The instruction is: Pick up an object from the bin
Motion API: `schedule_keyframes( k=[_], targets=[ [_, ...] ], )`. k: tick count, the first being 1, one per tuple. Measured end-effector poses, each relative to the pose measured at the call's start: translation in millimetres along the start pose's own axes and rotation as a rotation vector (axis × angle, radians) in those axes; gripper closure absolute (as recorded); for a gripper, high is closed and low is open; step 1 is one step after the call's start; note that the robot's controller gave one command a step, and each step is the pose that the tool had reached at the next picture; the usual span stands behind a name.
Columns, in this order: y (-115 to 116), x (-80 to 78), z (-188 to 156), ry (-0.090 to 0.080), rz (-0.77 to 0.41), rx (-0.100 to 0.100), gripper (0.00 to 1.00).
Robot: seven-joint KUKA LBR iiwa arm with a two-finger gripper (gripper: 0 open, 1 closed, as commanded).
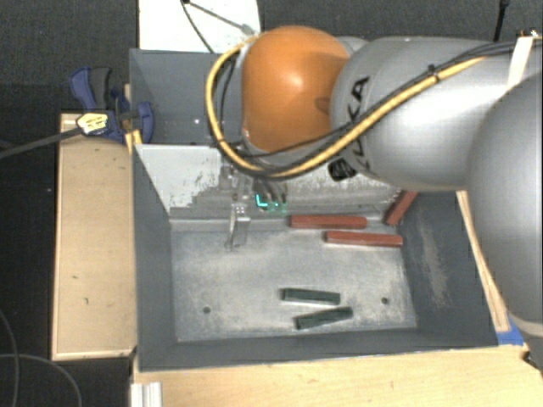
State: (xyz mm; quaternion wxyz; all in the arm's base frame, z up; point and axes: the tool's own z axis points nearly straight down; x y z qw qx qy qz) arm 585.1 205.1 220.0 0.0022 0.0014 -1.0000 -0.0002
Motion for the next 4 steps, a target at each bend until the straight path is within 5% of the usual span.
schedule_keyframes(
  k=[1,2,3,4],
  targets=[
    [-122.0,17.7,-2.8,-0.005,-0.024,0.004,0.00],
    [-143.4,70.8,153.9,0.001,-0.157,0.000,0.00],
    [-142.8,68.2,149.7,-0.006,-0.150,0.000,1.00],
    [-173.7,77.0,-5.0,-0.013,-0.455,0.003,1.00]
  ],
)
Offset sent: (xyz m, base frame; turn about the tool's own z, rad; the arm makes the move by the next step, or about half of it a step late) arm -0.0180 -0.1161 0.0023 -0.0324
